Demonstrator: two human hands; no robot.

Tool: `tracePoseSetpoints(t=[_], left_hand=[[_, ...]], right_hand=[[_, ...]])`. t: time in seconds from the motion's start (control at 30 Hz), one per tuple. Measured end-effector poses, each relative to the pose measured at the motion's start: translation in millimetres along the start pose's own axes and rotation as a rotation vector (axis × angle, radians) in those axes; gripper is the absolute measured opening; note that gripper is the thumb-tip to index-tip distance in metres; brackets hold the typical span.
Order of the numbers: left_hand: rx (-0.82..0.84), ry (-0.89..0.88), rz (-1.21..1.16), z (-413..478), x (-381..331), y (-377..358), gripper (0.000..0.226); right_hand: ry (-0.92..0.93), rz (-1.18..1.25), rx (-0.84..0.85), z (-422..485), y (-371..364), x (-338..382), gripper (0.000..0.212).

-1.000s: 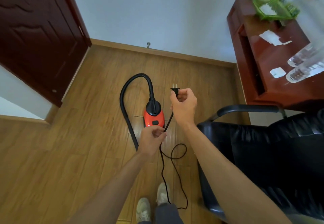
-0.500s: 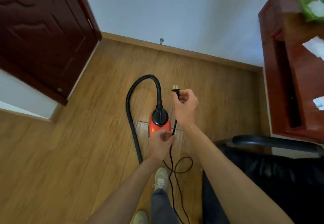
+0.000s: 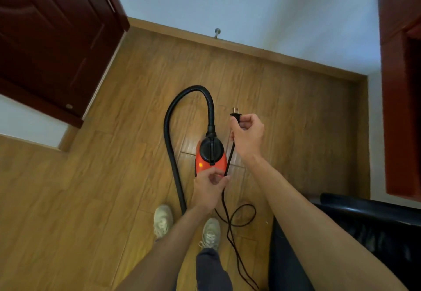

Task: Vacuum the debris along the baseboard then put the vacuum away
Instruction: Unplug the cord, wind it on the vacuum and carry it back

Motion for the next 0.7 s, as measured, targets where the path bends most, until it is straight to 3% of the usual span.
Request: tracePoseSetpoints(t=[0.33,0.47,0.7], left_hand=[[0.083,0.125,-0.048,51,33,33,0.019],[0.144,0.148,-0.082,76,41,53,0.008],[0.204,0.141,-0.092,120,51,73,0.009]], right_hand=[[-0.088,-0.092,-0.020,23,-56,-20,0.018],[-0.107,-0.131,-0.040,34,-86,-19,0.017],[-0.136,-0.196,-0.049,58,-127,-23,0.014]])
Point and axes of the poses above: each hand's wrist, its own z-axis towards the middle knuckle, its own y-axis out of the back of the hand, x = y × z, the point moved 2 cm from there along z, towards the middle knuckle, and after that the axes turned 14 degrees about -z, right-handed, at the moved point
